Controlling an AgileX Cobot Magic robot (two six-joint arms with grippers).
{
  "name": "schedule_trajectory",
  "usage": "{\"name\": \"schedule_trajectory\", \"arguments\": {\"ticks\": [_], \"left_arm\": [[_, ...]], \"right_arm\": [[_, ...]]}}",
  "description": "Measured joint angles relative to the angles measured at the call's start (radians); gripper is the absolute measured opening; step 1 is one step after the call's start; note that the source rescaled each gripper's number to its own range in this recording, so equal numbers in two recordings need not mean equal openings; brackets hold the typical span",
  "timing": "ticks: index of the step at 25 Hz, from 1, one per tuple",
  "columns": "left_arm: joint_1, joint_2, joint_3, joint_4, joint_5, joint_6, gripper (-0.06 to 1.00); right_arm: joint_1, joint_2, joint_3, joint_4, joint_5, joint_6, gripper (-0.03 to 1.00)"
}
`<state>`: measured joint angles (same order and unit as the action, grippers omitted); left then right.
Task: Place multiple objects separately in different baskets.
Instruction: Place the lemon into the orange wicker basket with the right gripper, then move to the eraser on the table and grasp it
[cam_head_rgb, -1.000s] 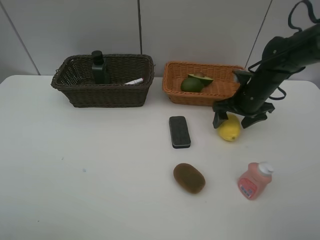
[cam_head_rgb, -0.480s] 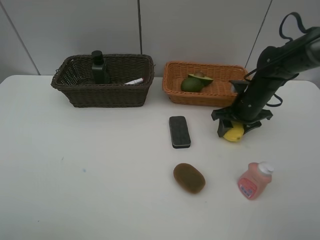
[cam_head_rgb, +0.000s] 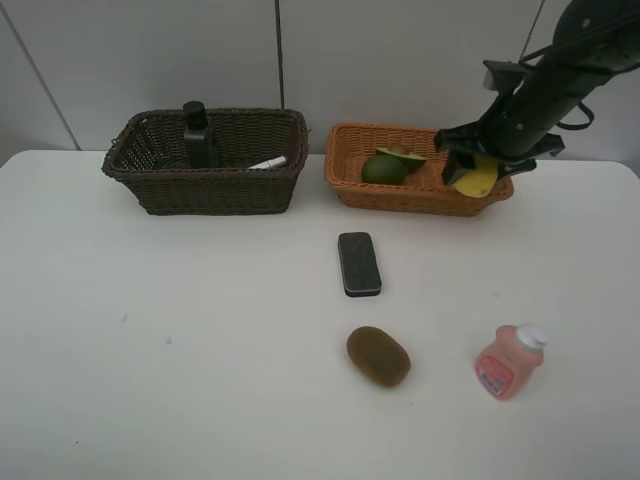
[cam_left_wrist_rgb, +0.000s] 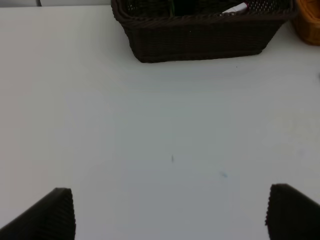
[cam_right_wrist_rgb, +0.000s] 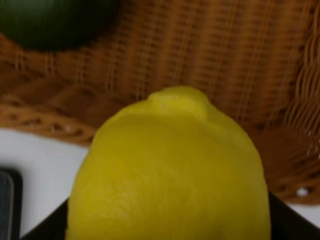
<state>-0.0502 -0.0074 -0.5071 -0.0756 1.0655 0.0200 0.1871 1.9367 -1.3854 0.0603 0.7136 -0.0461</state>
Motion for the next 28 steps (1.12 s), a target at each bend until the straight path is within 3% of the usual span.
{"name": "schedule_trajectory", "arguments": {"ticks": [8, 9, 11, 14, 17, 24, 28], "left_arm": [[0.000, 0.000, 0.000, 0.000, 0.000, 0.000, 1.00], [0.000, 0.000, 0.000, 0.000, 0.000, 0.000, 1.00], [0.000, 0.000, 0.000, 0.000, 0.000, 0.000, 1.00], [0.000, 0.000, 0.000, 0.000, 0.000, 0.000, 1.00], [0.000, 0.000, 0.000, 0.000, 0.000, 0.000, 1.00], [0.000, 0.000, 0.000, 0.000, 0.000, 0.000, 1.00], [0.000, 0.000, 0.000, 0.000, 0.000, 0.000, 1.00]], "right_arm": [[-0.005, 0.216, -0.272, -0.123, -0.003, 0.013, 0.50], [-0.005, 0.224, -0.285, -0.135, -0.004, 0.029, 0.54], [-0.005, 0.225, -0.295, -0.157, -0.007, 0.057, 0.82], [-0.005, 0.225, -0.300, -0.166, 0.012, 0.071, 0.96], [-0.005, 0.220, -0.300, -0.155, 0.109, 0.088, 0.99], [-0.005, 0.179, -0.300, -0.060, 0.461, 0.112, 1.00], [0.022, 0.151, -0.257, -0.053, 0.495, 0.140, 1.00]]}}
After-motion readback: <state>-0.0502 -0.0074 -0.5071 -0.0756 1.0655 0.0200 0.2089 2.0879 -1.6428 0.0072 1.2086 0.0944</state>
